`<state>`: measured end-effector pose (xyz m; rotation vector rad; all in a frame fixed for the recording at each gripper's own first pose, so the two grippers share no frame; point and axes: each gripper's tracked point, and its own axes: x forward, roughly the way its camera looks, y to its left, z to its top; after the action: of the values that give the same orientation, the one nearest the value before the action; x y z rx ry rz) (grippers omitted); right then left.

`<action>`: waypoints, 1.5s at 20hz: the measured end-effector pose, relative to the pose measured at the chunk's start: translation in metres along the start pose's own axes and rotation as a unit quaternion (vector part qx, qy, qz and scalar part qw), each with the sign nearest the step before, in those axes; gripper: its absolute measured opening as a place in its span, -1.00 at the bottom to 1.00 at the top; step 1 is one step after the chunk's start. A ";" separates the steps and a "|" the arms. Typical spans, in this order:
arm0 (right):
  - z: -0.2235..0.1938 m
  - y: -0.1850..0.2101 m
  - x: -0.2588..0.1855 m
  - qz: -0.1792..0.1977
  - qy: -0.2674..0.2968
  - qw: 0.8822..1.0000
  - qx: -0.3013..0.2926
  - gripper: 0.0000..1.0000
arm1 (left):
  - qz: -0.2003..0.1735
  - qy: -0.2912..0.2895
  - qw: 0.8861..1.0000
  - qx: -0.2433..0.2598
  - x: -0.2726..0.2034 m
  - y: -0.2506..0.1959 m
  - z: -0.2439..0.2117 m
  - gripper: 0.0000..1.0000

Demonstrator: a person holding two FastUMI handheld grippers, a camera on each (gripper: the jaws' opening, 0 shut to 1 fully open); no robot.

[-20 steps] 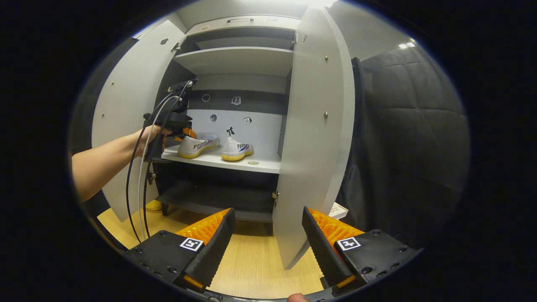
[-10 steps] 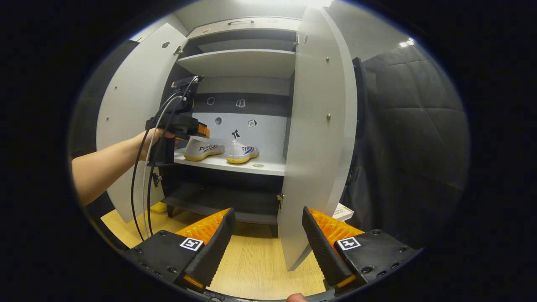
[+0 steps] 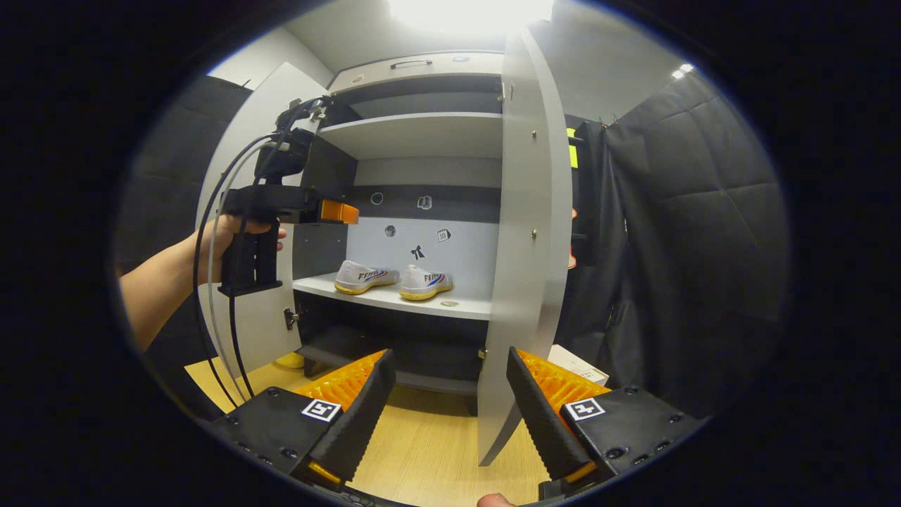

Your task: Grab one shoe with the right hand and put it into the shoe cabinet, grab the other shoe with the left hand and put it into the shoe cabinet; then close the right door with the right hand and the left door with the left hand.

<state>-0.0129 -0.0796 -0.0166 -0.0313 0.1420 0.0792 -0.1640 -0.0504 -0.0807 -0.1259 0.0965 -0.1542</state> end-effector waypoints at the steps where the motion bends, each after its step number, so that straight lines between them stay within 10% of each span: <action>1: 0.003 -0.002 -0.002 0.003 -0.007 1.000 0.000 0.99 | 0.003 -0.007 1.000 0.009 -0.015 -0.001 0.006 0.94; 18: 0.076 -0.019 -0.031 -0.034 -0.062 0.997 0.040 0.99 | 0.003 0.009 1.000 0.008 -0.208 0.024 -0.005 0.94; 30: 0.120 -0.141 -0.055 -0.184 -0.092 0.978 0.030 0.92 | -0.031 0.015 0.999 -0.017 -0.202 0.009 -0.015 0.96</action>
<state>-0.0390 -0.2201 0.1133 0.0108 -0.0482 -0.2912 -0.3627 -0.0116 -0.0790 -0.1612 0.1243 -0.2167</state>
